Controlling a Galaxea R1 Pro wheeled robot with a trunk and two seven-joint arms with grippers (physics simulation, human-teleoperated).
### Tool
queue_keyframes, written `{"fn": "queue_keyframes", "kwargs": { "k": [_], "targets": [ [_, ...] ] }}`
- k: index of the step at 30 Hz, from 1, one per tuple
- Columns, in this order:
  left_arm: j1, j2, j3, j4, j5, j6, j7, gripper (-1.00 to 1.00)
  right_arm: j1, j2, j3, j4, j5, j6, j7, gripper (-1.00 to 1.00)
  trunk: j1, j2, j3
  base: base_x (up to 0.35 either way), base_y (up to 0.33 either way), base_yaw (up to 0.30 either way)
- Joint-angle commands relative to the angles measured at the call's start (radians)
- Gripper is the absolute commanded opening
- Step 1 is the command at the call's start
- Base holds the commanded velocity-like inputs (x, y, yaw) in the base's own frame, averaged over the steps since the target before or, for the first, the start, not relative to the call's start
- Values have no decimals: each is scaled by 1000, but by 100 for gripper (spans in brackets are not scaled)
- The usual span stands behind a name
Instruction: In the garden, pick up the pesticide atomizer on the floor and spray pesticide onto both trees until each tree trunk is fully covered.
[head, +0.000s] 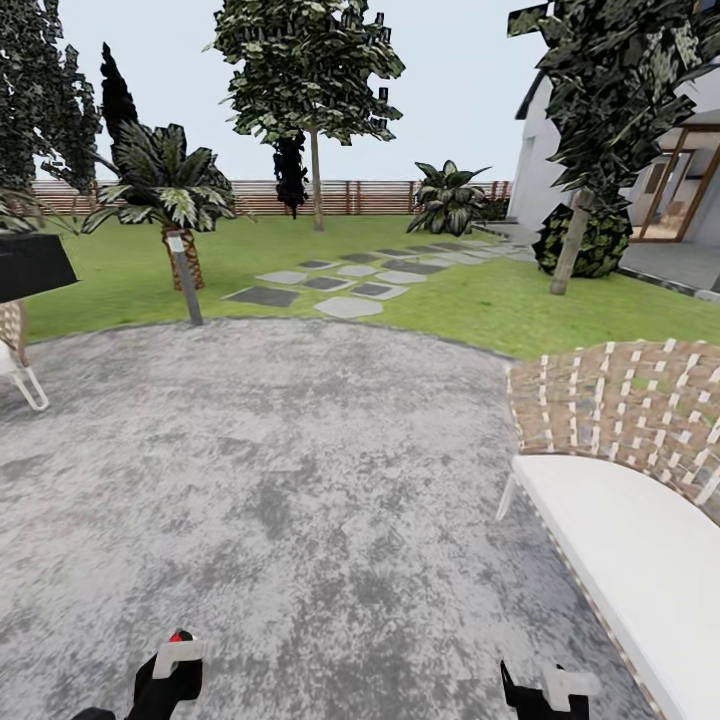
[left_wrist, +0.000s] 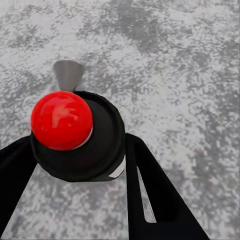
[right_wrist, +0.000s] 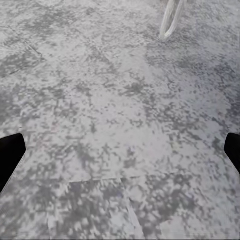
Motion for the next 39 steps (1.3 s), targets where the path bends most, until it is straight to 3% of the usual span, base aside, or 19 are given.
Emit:
{"fn": "queue_keyframes", "kwargs": {
  "k": [1, 39],
  "targets": [
    [-1, 0, 4, 1, 4, -3, -5, -100, 0, 0, -1, 1, 0, -3, 0, 100, 0, 0, -1, 337, 0, 0],
    [-1, 1, 4, 1, 4, -3, -5, -100, 0, 0, 1, 1, 0, -3, 0, 100, 0, 0, -1, 337, -27, 0]
  ]
}}
